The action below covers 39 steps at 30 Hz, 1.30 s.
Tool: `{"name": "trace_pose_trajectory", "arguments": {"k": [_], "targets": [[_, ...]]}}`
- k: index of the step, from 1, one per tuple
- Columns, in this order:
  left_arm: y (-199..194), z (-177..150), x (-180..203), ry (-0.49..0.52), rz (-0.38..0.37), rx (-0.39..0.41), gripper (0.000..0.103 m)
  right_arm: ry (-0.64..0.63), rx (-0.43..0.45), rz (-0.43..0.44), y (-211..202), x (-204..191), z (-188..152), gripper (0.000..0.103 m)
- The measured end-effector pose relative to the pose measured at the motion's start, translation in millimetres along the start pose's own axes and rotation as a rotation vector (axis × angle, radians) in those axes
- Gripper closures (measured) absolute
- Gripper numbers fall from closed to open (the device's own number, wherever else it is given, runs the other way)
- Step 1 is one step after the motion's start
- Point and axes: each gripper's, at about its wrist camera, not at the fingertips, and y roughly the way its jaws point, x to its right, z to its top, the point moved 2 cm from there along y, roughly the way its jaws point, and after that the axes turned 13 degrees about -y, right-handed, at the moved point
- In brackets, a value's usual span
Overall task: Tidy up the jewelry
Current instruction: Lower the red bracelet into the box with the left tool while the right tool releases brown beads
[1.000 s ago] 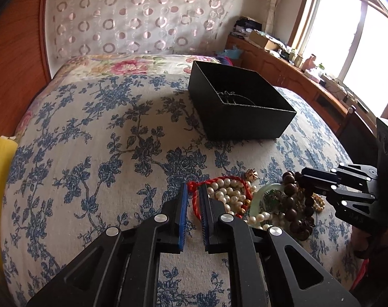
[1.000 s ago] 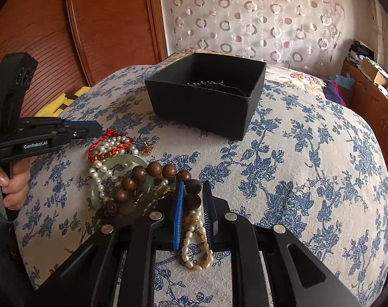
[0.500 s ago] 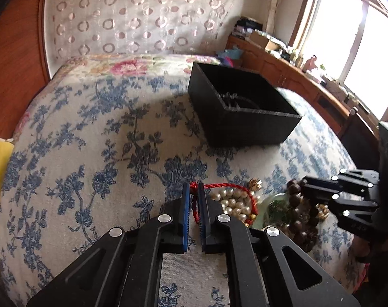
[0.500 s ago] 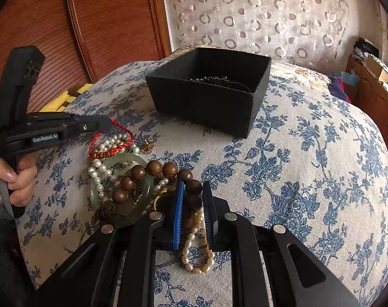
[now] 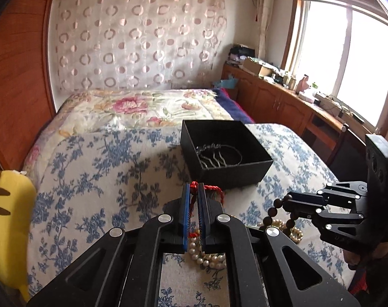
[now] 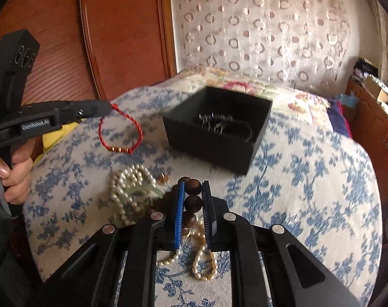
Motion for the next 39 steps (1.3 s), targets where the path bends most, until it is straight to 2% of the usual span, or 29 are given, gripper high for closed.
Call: {"name": "trace_pose_trajectory", "arguments": {"k": [7,14,19,27,32,38,39], "targets": [[0,10,4,0.012,-0.009,0.017,0.098,-0.060,0.043,-0.056,-17,3,26,0.088],[6,21,15,0.039,-0.022,0.051,0.098,-0.071,0.099,-0.094,-28,23,51,0.088],[14,28,29,0.069,-0.030,0.058,0.098,-0.091,0.114,-0.134,-27,34,70,0.088],[19,41,41,0.089,-0.030,0.069,0.098,-0.102,0.152,-0.152,-21,47,95,0.088],[24,44,42,0.093,-0.022,0.068,0.098,-0.073,0.146,-0.151,-4,56,104,0.088],[32,45,40,0.092,-0.008,0.054,0.098,-0.017,0.090,-0.118,26,70,95,0.087],[34,45,40,0.092,-0.005,0.051,0.098,-0.004,0.079,-0.112,30,73,93,0.083]]}}
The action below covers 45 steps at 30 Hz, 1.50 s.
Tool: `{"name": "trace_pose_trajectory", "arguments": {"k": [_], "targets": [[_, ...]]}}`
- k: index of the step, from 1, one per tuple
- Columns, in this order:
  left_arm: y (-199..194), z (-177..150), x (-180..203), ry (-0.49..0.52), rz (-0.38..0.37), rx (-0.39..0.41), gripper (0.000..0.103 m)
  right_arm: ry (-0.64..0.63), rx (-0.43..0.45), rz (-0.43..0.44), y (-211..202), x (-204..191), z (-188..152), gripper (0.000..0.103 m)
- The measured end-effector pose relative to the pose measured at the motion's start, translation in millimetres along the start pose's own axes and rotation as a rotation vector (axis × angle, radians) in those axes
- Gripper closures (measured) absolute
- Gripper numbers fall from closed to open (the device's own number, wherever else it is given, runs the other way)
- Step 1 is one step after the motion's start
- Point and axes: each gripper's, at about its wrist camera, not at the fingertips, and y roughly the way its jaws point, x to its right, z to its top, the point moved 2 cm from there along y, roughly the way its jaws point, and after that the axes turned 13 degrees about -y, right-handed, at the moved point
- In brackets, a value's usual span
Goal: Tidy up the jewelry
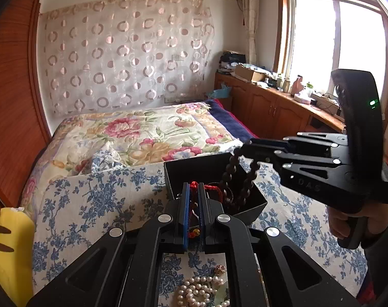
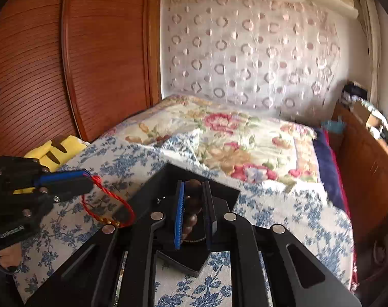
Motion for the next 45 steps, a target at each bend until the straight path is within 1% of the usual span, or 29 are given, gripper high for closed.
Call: {"name": "trace_pose_trajectory", "arguments": {"k": [2,6,17,25,29,31,33,35,37,39,43,45], "targets": [[3,-1,1,0.004,0.003,-0.006,0.098,0.026,-0.010,0.000,4,7,-6,0.073],[10,-1,2,0.003,0.006,-0.017,0.098,0.057,-0.007,0.000,2,16,-14,0.073],[43,9,10,0.005,0.021,-0.058,0.098,0.068,-0.008,-0.032,-17,33,-43,0.073],[68,12,14,0.021,0.047,-0.091,0.098,0.074,-0.002,-0.035,-26,34,-62,0.073],[70,13,16,0.020,0.049,-0.095,0.098,0.080,-0.005,-0.031,-27,33,-68,0.073],[70,13,17,0.021,0.048,-0.091,0.096,0.079,-0.005,-0.029,-27,33,-70,0.073],[68,12,17,0.023,0.046,-0.088,0.083,0.082,-0.005,-0.029,-28,32,-71,0.073],[66,11,18,0.029,0.043,-0.086,0.078,0.087,-0.004,-0.023,-28,32,-72,0.073],[62,10,16,0.031,0.047,-0.079,0.077,0.088,-0.004,-0.021,-29,30,-73,0.073],[54,6,14,0.029,0.043,-0.071,0.067,0.089,-0.006,-0.016,-30,26,-76,0.073],[35,-4,10,0.036,0.041,-0.066,0.064,0.092,-0.006,0.003,-36,15,-83,0.073],[27,-12,6,0.035,0.041,-0.068,0.060,0.091,-0.006,0.016,-39,9,-87,0.073]]}}
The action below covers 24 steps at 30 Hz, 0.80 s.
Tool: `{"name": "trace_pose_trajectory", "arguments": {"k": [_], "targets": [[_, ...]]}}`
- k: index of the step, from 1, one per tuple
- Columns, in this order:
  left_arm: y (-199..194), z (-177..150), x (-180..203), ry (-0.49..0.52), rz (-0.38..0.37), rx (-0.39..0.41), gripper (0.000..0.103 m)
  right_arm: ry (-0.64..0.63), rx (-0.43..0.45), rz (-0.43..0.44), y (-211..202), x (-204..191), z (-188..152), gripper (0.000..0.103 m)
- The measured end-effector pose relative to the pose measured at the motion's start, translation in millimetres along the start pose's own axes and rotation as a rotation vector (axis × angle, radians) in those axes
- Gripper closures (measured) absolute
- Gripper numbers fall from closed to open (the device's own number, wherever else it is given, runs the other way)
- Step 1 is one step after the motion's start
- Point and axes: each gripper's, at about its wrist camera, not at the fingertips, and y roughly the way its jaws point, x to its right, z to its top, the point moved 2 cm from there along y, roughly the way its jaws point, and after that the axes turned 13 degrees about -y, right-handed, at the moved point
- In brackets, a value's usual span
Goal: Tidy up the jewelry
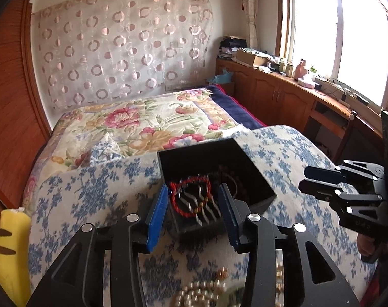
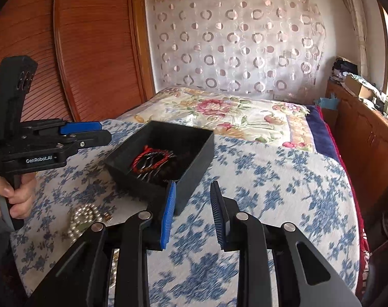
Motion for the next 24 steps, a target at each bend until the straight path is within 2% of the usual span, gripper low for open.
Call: {"name": "trace_pose_trajectory", "arguments": {"k": [4,8,12,19,21,24], "targets": [[-16,-18,-10,-0.012,0.001,-0.002,0.053,-0.003,-0.006,0.028,-4,-15,-5,0.073],[-30,-35,-23,-0.035,0.003,-0.009,0.040,-0.002,-0.004,0.054,-8,-30,-9,0.073],[-40,-49,-37,-0.053,0.022,-0.020,0.028,-0.056,-0.021,0.035,-8,-49,-20,0.073],[-49,-68,-60,-0.068,0.065,-0.053,0.023,-0.061,-0.097,0.052,1,-52,-43,0.073],[-49,-73,-65,-0.077,0.071,-0.063,0.021,-0.063,-0.113,0.070,0,-51,-48,0.084],[-44,-80,-70,-0.086,0.070,-0.085,0.021,-0.083,-0.145,0.085,-1,-52,-56,0.087]]}}
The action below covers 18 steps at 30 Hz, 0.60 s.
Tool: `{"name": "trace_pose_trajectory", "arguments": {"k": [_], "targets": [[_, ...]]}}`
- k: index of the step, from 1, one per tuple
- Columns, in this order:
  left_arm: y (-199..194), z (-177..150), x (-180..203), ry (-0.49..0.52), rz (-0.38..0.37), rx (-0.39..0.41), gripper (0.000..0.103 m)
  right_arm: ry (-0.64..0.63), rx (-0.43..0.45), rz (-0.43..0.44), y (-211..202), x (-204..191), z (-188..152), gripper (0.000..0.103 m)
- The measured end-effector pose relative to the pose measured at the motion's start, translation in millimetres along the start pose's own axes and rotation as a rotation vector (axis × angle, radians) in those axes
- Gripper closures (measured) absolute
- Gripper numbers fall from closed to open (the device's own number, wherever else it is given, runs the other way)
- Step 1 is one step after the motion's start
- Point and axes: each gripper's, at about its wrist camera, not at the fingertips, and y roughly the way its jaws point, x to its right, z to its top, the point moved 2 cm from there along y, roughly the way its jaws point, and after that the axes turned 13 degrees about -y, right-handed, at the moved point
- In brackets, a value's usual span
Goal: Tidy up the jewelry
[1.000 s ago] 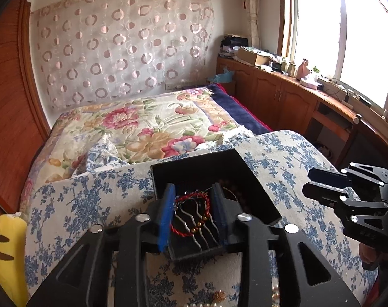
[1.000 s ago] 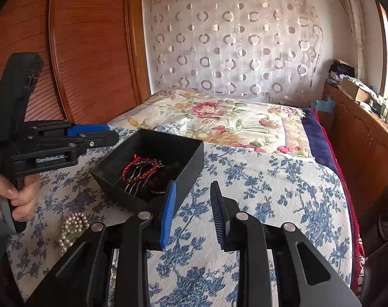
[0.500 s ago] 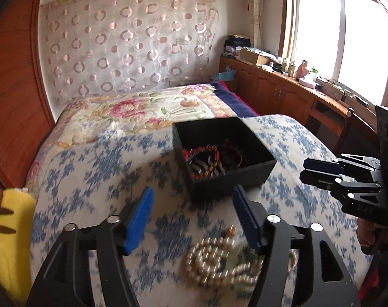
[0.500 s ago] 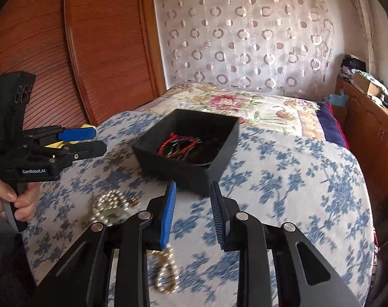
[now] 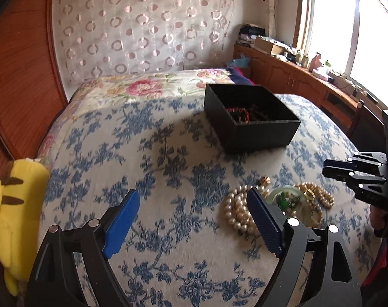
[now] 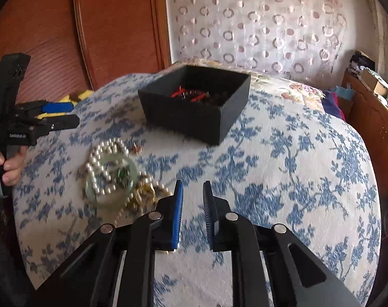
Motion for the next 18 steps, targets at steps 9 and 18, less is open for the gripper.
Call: {"name": "trace_pose_trajectory", "arguments": {"k": [9,18], "targets": [[12,-13,4,0.020,0.000,-0.043,0.021,-0.040,-0.055,0.055,1,-12,-13,0.087],[11,-18,12,0.020,-0.030,-0.035,0.029,-0.045,-0.085,-0.003,5,-12,-15,0.099]]}}
